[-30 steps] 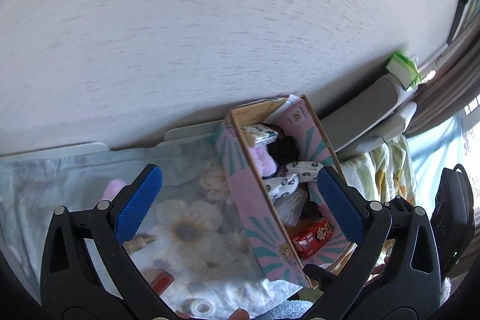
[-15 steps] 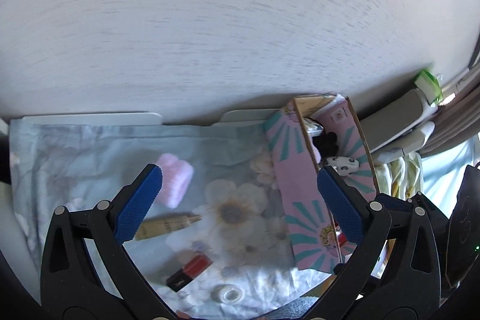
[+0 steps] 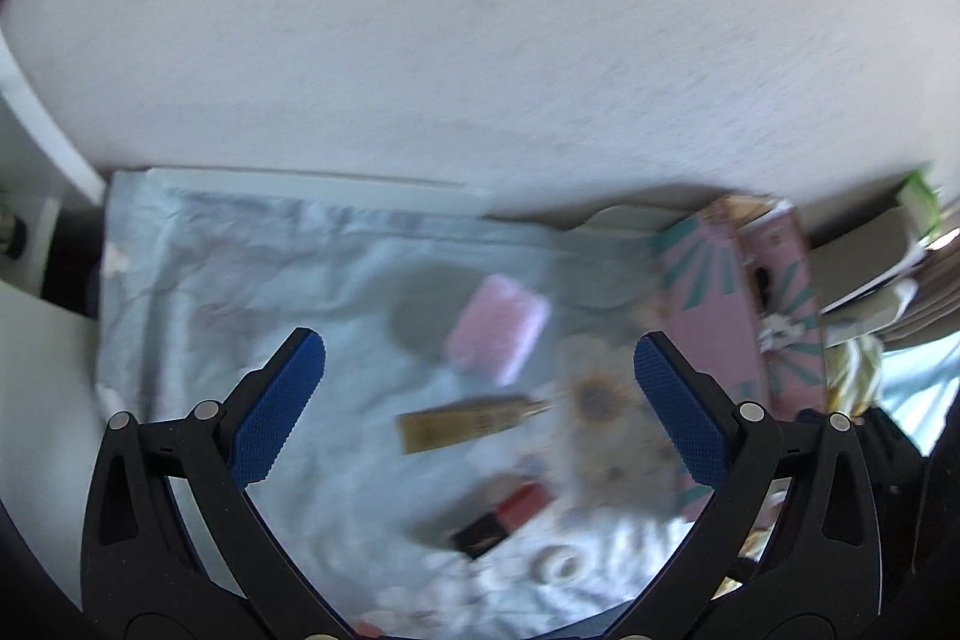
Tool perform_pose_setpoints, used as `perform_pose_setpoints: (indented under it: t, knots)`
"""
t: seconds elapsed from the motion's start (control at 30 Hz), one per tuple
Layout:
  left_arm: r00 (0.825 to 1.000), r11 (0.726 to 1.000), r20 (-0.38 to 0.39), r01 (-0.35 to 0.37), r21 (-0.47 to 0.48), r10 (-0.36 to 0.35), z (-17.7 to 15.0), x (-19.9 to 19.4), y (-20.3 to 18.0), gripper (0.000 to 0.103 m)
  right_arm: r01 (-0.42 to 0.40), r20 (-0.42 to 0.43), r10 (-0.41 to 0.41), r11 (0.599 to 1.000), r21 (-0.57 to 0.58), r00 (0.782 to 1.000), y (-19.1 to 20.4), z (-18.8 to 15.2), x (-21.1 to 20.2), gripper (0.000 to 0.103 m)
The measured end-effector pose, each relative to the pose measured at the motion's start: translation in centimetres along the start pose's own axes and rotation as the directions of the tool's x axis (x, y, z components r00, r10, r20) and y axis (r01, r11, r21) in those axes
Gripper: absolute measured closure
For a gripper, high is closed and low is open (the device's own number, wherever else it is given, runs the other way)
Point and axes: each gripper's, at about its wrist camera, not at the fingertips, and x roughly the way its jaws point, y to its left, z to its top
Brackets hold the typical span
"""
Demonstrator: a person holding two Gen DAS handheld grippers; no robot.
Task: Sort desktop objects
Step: 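Move left tool to the pink hair tie while right tool approaches the clear tape roll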
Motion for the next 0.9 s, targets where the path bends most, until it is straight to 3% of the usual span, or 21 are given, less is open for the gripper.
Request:
perform_pose_setpoints:
  t: [0.1,0.17,0.4,0.5,0.6,0.73,0.8,0.9]
  knots:
    - [0.992,0.992,0.008,-0.122,0.004,0.122,-0.6,1.1,1.3,0.000,0.014,-0.068,-0.019,0.997,-0.078,0.998,2.1,-0.3,1.7,0.000]
    - [0.989,0.989,0.005,-0.148,0.022,0.148,-0.9,2.0,1.8,0.000,-0.027,-0.103,0.017,0.995,-0.095,0.995,3.0,-1.1,2.9,0.000]
    - [0.992,0.988,-0.055,-0.103,0.114,0.109,-1.8,6.1,1.4,0.002,-0.010,-0.246,-0.015,0.995,-0.100,0.969,4.5,-6.1,8.8,0.005]
    - [0.992,0.980,-0.065,-0.100,0.170,0.113,-2.1,7.6,0.2,0.003,0.009,-0.260,-0.034,0.995,-0.095,0.965,5.0,-8.5,10.3,0.012]
    - [0.991,0.968,-0.069,-0.094,0.232,0.112,-2.2,9.1,-0.9,0.005,0.006,-0.272,-0.020,0.998,-0.055,0.962,5.2,-10.4,11.1,0.029]
    - [0.991,0.956,-0.081,-0.077,0.282,0.104,-2.2,10.5,-1.9,0.007,0.024,-0.250,-0.039,0.998,-0.063,0.967,6.0,-11.5,11.4,0.031]
    - [0.991,0.953,-0.093,-0.066,0.297,0.098,-2.3,11.3,-2.1,0.011,0.033,-0.236,-0.049,0.997,-0.068,0.971,6.4,-11.6,11.5,0.032]
    - [0.989,0.951,-0.116,-0.053,0.306,0.093,-2.4,12.5,-2.2,0.024,0.066,-0.222,-0.083,0.995,-0.079,0.971,6.7,-11.5,11.8,0.046]
